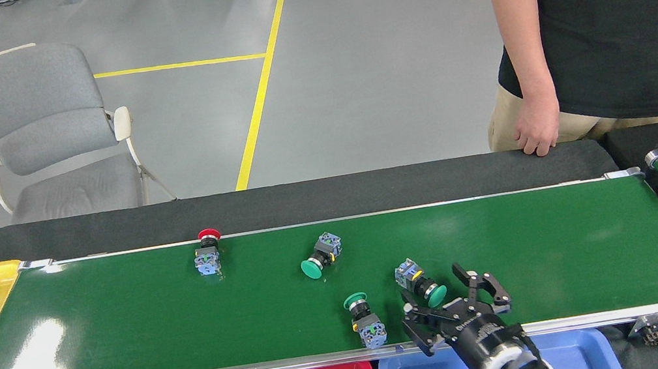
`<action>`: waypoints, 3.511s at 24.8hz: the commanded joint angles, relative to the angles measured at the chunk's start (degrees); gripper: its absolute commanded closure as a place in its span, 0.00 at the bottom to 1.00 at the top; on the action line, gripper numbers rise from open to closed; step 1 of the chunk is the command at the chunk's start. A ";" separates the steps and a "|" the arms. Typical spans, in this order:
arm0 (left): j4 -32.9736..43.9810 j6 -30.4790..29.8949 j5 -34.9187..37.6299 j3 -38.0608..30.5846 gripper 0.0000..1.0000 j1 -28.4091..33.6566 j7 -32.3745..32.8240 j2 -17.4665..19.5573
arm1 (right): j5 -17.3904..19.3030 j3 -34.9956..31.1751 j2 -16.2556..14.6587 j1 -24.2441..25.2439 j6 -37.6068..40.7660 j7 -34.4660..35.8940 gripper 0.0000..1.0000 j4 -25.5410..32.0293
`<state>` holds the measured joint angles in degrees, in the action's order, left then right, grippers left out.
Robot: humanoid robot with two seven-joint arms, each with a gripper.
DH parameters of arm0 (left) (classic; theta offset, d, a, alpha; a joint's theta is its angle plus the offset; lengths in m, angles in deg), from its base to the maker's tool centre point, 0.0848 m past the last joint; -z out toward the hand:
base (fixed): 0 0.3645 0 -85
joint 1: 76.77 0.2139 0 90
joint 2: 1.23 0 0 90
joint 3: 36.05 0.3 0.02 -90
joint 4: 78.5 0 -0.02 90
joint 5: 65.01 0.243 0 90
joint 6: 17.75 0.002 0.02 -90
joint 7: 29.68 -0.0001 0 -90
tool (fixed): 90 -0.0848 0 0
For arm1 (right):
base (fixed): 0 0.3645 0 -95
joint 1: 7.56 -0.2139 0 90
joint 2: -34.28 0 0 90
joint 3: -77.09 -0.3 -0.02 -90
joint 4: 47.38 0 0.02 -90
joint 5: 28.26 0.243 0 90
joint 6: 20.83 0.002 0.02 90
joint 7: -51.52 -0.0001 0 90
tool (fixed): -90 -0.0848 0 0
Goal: Pick switch part from conveyor to tray
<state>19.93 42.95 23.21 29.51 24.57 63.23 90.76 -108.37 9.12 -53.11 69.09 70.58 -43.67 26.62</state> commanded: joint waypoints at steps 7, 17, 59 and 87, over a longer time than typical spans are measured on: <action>-19.86 8.82 6.18 10.12 0.00 -22.06 0.43 1.08 | 0.04 1.87 0.03 -2.12 0.26 0.00 0.91 -1.14; -40.77 12.69 5.83 10.03 0.00 -33.14 -0.28 5.65 | -0.05 4.69 -1.64 5.44 15.29 1.76 0.89 11.08; 3.61 -0.32 -3.40 18.03 0.17 7.21 1.04 2.75 | 1.18 -29.50 1.44 20.47 19.59 3.26 0.03 24.88; 3.52 4.16 -3.75 8.27 0.00 6.07 0.60 -0.15 | -2.25 -30.82 0.29 29.61 13.97 7.30 0.02 27.43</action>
<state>22.72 43.77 19.57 38.20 31.47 64.22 90.55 -110.68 -21.59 -52.30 98.84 83.95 -36.76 53.25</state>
